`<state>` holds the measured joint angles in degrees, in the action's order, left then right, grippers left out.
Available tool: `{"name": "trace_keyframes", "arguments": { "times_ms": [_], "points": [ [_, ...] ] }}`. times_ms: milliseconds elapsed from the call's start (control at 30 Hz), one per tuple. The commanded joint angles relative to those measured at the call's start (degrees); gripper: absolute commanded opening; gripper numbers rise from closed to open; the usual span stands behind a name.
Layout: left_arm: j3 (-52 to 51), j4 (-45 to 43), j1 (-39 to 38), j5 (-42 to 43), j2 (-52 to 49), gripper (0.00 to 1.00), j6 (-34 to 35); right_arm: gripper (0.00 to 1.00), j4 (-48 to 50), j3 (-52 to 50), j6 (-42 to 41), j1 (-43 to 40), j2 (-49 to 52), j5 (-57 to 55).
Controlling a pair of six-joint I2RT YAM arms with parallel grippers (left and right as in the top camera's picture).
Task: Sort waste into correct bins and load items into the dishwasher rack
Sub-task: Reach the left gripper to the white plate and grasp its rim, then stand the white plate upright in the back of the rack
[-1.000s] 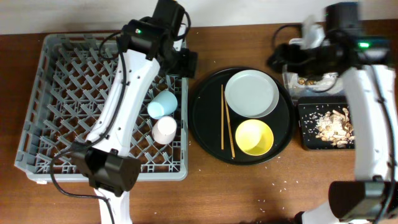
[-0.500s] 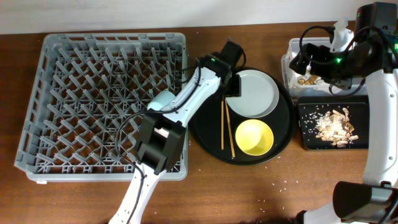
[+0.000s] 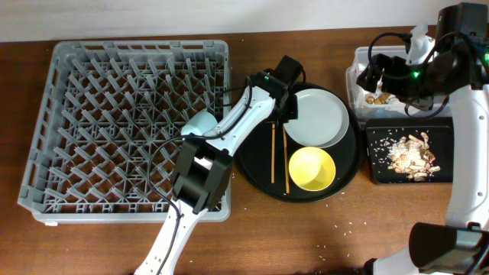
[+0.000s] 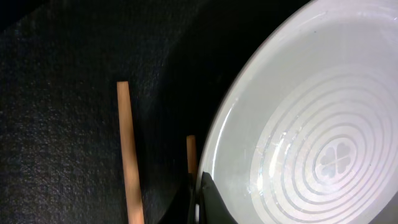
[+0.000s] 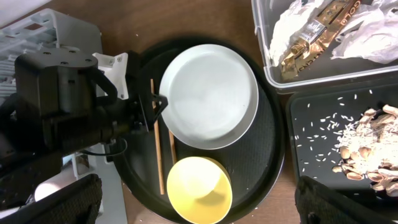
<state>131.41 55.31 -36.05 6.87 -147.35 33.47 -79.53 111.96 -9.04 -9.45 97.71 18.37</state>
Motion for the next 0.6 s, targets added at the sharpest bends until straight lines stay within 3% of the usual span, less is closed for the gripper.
{"name": "trace_keyframes", "arguments": {
  "times_ms": [0, 267, 467, 567],
  "points": [
    [2.16, 2.69, -0.42, -0.2, -0.09, 0.01, -1.6, 1.0, -0.24, 0.33, 0.04, 0.07, 0.15, -1.09],
    [24.63, 20.65, 3.13, -2.8, 8.94, 0.0, -19.93, 1.0, -0.15, 0.33, 0.02, 0.07, 0.15, -1.09],
    [28.13, 27.76, 10.84, -53.92, 16.24, 0.0, -22.93, 1.0, -0.13, 0.33, 0.0, 0.07, 0.15, -1.07],
    [27.96, 27.06, 15.54, -63.65, 15.41, 0.0, -22.88, 0.99, 0.02, 0.33, 0.02, 0.07, 0.15, -1.07]
  ]
}}
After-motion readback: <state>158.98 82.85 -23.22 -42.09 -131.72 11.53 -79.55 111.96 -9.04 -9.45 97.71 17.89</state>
